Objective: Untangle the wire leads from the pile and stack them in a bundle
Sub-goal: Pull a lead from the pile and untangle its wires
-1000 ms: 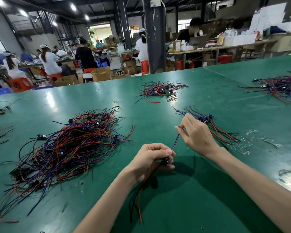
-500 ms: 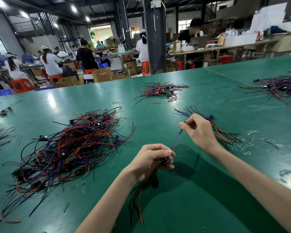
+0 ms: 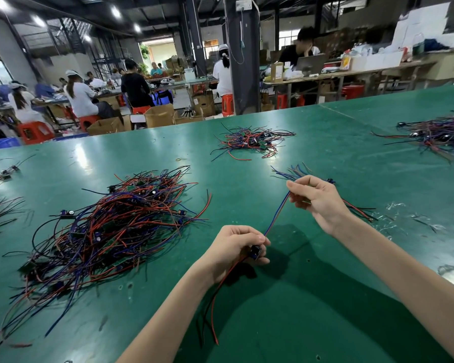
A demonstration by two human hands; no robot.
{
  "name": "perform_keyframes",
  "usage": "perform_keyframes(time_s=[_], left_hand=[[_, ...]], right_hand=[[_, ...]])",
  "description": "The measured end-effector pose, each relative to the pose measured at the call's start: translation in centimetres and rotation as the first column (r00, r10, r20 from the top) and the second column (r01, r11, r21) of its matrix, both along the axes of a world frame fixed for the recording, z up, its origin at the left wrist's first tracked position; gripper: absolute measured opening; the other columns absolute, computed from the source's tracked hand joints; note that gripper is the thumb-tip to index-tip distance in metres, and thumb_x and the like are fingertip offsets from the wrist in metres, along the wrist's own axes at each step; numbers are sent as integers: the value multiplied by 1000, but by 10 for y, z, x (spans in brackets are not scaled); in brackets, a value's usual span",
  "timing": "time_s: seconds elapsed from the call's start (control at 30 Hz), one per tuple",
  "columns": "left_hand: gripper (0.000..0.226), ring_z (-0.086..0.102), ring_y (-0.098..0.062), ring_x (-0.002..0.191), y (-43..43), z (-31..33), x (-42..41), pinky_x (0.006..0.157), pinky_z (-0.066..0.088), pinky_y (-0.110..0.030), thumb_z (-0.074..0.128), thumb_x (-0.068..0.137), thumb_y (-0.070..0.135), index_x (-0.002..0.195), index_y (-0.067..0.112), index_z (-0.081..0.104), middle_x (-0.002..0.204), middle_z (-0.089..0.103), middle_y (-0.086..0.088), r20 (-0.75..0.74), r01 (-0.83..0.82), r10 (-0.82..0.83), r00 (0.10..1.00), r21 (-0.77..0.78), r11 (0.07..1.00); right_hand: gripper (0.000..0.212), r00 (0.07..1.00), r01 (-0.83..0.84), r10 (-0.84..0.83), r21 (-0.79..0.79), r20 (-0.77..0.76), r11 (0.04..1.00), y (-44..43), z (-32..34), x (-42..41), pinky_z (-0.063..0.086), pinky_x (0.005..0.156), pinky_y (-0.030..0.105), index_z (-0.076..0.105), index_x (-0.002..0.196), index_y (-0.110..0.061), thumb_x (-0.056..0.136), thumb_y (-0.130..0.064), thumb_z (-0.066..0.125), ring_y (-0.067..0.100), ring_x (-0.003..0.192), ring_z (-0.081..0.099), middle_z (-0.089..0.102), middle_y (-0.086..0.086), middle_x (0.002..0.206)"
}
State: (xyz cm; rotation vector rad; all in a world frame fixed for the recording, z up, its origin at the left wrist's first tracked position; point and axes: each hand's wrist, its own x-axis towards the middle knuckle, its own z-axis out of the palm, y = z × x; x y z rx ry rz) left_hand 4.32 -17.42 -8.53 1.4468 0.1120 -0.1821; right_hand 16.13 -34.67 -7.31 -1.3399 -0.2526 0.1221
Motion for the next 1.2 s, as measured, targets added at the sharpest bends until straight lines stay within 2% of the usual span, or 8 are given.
perform_keyframes(time_s=[0.27, 0.47, 0.6, 0.7, 0.8, 0.97, 1.07, 1.2], left_hand=[[15, 56, -14, 52, 1, -2, -1, 60, 56, -29, 53, 89, -4, 77, -4, 62, 55, 55, -9, 19, 32, -33, 999, 55, 998], [16, 56, -14, 52, -2, -4, 0, 59, 56, -28, 54, 89, -3, 76, -4, 63, 55, 56, -9, 23, 39, -41, 999, 80, 996], [20, 57, -15, 53, -3, -5, 0, 57, 56, -28, 55, 88, -4, 72, -1, 65, 59, 57, -12, 24, 40, -42, 999, 71, 997], [24, 57, -15, 54, -3, -5, 0, 58, 56, -28, 56, 87, -5, 67, 2, 67, 68, 58, -16, 26, 45, -47, 999, 58, 997], [26, 57, -15, 55, -3, -5, -1, 59, 56, -28, 57, 88, -3, 66, 5, 69, 65, 58, -15, 30, 61, -63, 998, 58, 996], [21, 58, -15, 55, -4, -3, -1, 59, 56, -28, 57, 89, -1, 71, 2, 67, 58, 59, -9, 22, 69, -70, 997, 22, 997], [17, 58, -12, 54, -5, -3, -2, 61, 57, -26, 58, 89, 1, 74, 2, 68, 59, 62, -5, 25, 9, -9, 1000, 9, 1000], [19, 58, -6, 55, -5, 0, 2, 56, 50, -17, 61, 88, 6, 72, 11, 71, 64, 68, 1, 83, -188, 189, 978, -25, 982]], right_hand=[[16, 982, -125, 141, 130, -122, 984, -4, 7, -3, 48, 50, 19, 58, 69, -11, 65, -17, 73, 9, 48, 53, 61, 0, 56], [14, 844, -208, 356, 368, -402, 907, -1, 7, -3, 46, 46, 22, 60, 62, -8, 69, -15, 70, 9, 45, 48, 53, 1, 54], [18, 791, -208, 408, 428, -456, 880, 0, 3, 0, 45, 45, 22, 63, 55, -7, 70, -15, 69, 9, 44, 47, 53, 0, 54], [13, 856, -199, 327, 329, -401, 923, -2, 3, 1, 46, 45, 21, 64, 59, -9, 67, -15, 72, 7, 45, 49, 56, 0, 56], [13, 984, -57, 70, 84, -163, 995, -2, -2, 7, 46, 49, 16, 62, 67, -9, 67, -13, 75, 5, 45, 51, 61, 0, 55], [16, 968, 163, -126, -162, 216, 973, 2, -10, 8, 46, 55, 13, 63, 68, -10, 77, -5, 75, 6, 51, 55, 63, -5, 55], [11, 984, 109, -89, -128, 156, 986, 3, -8, 5, 47, 57, 14, 63, 75, -11, 78, -8, 73, 3, 52, 57, 67, -5, 60], [29, 975, -211, 205, -63, -89, 976, 10, -6, -13, 51, 62, 19, 60, 92, -8, 70, -25, 69, 8, 62, 61, 70, 9, 84]])
